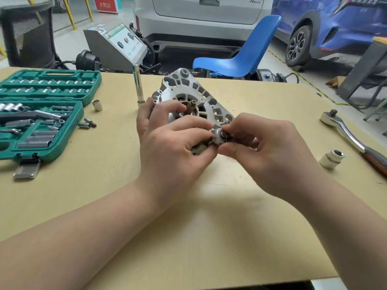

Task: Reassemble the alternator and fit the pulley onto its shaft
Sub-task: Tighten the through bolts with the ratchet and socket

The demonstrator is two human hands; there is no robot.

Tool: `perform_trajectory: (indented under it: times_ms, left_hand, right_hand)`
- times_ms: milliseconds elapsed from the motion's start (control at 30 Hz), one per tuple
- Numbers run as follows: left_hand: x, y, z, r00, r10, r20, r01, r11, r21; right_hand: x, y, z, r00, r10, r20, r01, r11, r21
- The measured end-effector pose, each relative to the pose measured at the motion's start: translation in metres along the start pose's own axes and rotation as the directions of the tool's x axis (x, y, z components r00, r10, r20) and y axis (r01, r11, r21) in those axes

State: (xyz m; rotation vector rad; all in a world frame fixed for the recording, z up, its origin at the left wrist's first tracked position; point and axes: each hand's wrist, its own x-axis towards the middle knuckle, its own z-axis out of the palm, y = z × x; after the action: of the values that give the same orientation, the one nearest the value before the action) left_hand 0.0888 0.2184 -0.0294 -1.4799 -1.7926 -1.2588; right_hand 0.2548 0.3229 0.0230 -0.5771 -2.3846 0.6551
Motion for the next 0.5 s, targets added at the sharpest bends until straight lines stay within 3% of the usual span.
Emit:
perform_trajectory:
  times_ms: [167, 300, 500]
  left_hand:
    - [-0.001, 0.000, 0.000, 1.000, 0.001, 0.000, -0.001, 1.000, -0.017]
    - [-0.001, -0.001, 0.001, 1.000, 0.014, -0.002, -0.014, 1.000, -0.024]
    - [-0.002, -0.004, 0.002, 1.000, 0.025, 0.002, -0.025, 1.000, -0.015]
  right_hand:
    - [0.006, -0.003, -0.008, 0.998, -0.031, 0.063, 0.034, 0.998, -0.054]
    - [0.003, -0.009, 0.000, 0.992, 0.127, -0.011, -0.127, 0.989, -0.073]
    - [0.000, -0.018, 0.008, 0.957, 0.291, 0.007, -0.289, 0.949, 0.125]
